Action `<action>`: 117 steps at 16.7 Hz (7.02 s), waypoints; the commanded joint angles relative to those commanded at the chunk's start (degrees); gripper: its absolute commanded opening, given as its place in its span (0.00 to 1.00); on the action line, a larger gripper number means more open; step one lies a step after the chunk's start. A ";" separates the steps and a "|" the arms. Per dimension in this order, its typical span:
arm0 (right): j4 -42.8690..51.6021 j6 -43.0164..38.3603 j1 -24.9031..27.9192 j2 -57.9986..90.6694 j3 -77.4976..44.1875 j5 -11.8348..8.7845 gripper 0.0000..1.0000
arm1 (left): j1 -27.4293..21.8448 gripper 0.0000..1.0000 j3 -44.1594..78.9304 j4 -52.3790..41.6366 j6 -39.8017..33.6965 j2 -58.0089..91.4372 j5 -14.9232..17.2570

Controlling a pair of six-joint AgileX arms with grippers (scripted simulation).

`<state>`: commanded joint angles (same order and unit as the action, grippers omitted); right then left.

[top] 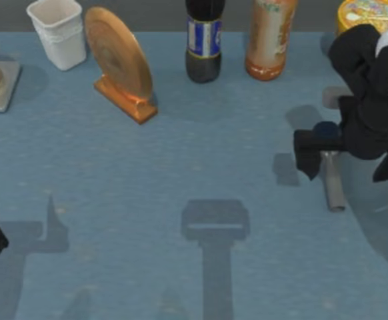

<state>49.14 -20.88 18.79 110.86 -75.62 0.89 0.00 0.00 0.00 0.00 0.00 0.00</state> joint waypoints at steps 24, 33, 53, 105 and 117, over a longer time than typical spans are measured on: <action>-15.52 -0.16 0.03 9.36 6.03 0.08 0.02 | 0.00 1.00 0.00 0.00 0.00 0.00 0.00; -14.17 1.02 -0.15 6.86 5.26 2.00 0.00 | 0.00 1.00 0.00 0.00 0.00 0.00 0.00; -88.59 16.84 -0.78 -9.71 25.25 -23.02 0.00 | 0.00 1.00 0.00 0.00 0.00 0.00 0.00; -99.04 19.14 17.07 -19.63 31.90 -9.81 0.00 | -29.87 1.00 34.86 23.82 0.41 60.33 13.34; -99.04 19.14 17.07 -19.63 31.90 -9.81 0.00 | -33.05 1.00 41.96 27.33 0.41 70.40 12.99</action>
<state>-49.90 -1.74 35.86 91.22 -43.72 -8.92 -33.05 41.96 27.33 0.41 70.40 12.99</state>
